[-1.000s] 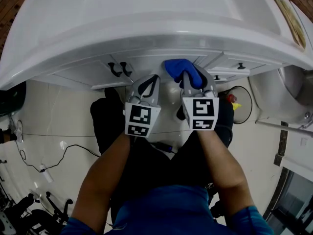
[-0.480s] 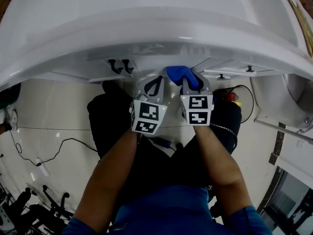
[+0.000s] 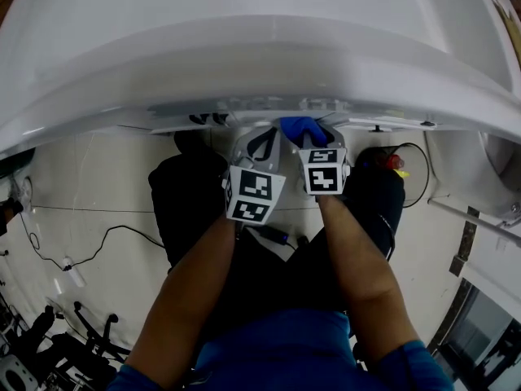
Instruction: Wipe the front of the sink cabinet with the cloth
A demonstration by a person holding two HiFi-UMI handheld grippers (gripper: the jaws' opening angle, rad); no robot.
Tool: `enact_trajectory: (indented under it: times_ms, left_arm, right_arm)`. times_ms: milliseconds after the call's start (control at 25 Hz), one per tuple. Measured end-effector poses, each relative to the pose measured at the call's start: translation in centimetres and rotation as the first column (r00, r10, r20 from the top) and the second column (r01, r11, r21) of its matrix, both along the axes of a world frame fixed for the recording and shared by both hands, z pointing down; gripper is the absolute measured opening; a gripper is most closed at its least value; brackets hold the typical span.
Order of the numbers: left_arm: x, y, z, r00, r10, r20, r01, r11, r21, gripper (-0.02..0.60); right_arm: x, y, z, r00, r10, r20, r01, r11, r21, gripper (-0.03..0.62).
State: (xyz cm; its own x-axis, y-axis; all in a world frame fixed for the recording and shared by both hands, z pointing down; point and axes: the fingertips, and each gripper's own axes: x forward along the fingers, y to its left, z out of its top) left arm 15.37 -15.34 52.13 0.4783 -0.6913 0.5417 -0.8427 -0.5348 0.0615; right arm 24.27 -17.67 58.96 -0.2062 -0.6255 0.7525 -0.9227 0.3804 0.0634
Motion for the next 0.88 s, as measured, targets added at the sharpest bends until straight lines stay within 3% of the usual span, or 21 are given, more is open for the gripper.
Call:
enact_trajectory:
  times_ms: [240, 480, 680, 880]
  left_arm:
    - [-0.1, 0.6, 1.1, 1.000, -0.015, -0.003, 0.015, 0.999, -0.037, 0.006]
    - [0.3, 0.4, 0.3, 1.000, -0.007, -0.010, 0.006, 1.000, -0.025, 0.006]
    - [1.4, 1.2, -0.5, 0.999, 0.033, -0.006, -0.033, 0.999, 0.005, 0.006]
    - [3.8, 3.0, -1.9, 0.994, 0.111, 0.005, -0.111, 0.992, 0.057, 0.006]
  right_arm:
    - [-0.1, 0.3, 3.0, 1.000, 0.014, -0.019, -0.016, 0.995, -0.095, 0.060]
    - [-0.4, 0.3, 2.1, 1.000, 0.010, -0.012, -0.011, 0.996, -0.092, 0.060]
    - [0.2, 1.7, -1.0, 0.999, -0.001, 0.042, 0.002, 1.000, -0.024, 0.060]
    - [1.7, 2.5, -8.0, 0.992, -0.009, 0.125, -0.014, 0.983, 0.185, 0.060]
